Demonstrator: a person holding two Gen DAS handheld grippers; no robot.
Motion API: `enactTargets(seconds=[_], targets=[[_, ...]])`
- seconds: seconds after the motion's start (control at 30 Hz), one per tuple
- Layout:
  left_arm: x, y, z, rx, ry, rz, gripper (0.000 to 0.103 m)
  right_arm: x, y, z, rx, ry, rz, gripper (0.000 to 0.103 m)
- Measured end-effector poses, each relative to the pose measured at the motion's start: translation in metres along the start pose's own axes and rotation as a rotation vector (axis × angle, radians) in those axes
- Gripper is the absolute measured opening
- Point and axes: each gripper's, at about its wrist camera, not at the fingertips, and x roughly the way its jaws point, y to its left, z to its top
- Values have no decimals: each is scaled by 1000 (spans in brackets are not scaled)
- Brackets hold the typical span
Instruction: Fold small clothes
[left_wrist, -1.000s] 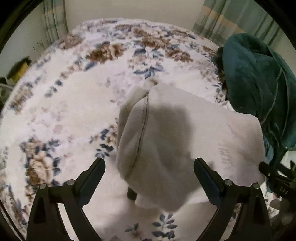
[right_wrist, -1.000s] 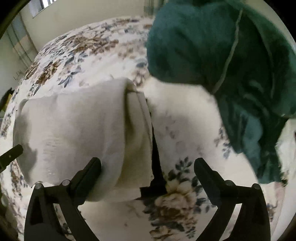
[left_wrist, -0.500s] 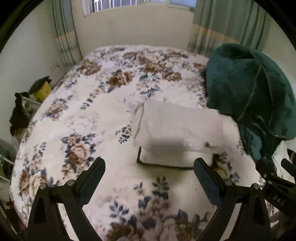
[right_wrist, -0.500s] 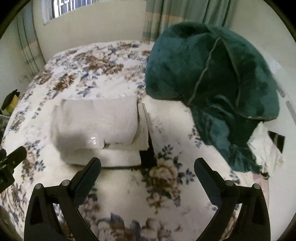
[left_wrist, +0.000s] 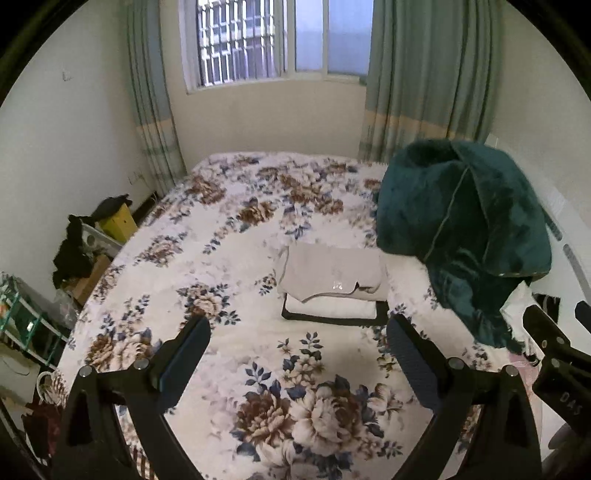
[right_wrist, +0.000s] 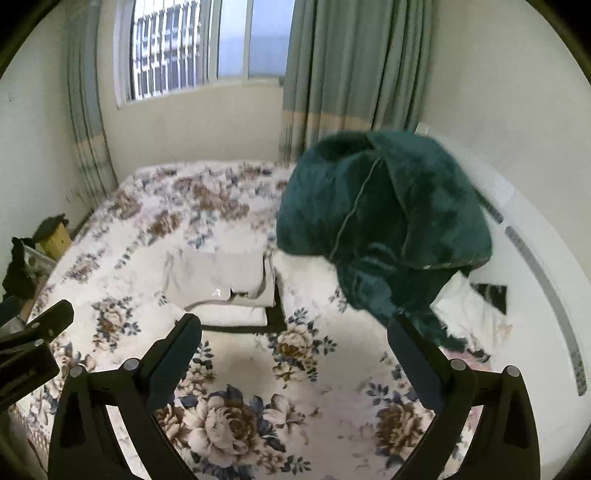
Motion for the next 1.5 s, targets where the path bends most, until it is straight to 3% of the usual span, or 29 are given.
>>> enactTargets(seconds=[0.27,0.57,0.67,1.5], targets=[[-76,-3,-4,-12,-87,16,98,-115,-29,-6,6,-76,57,102],[-105,-6,-13,-23,-131,11,98,-170,-50,-11,-7,-135,81,102],[-108,-6,-15,-22,-131,11,102,-181,-53,-11,-17,-154,82,102],[-128,-9,-25,-9,-136,38,103,-171,-60,-12,-28,-130,131,103]])
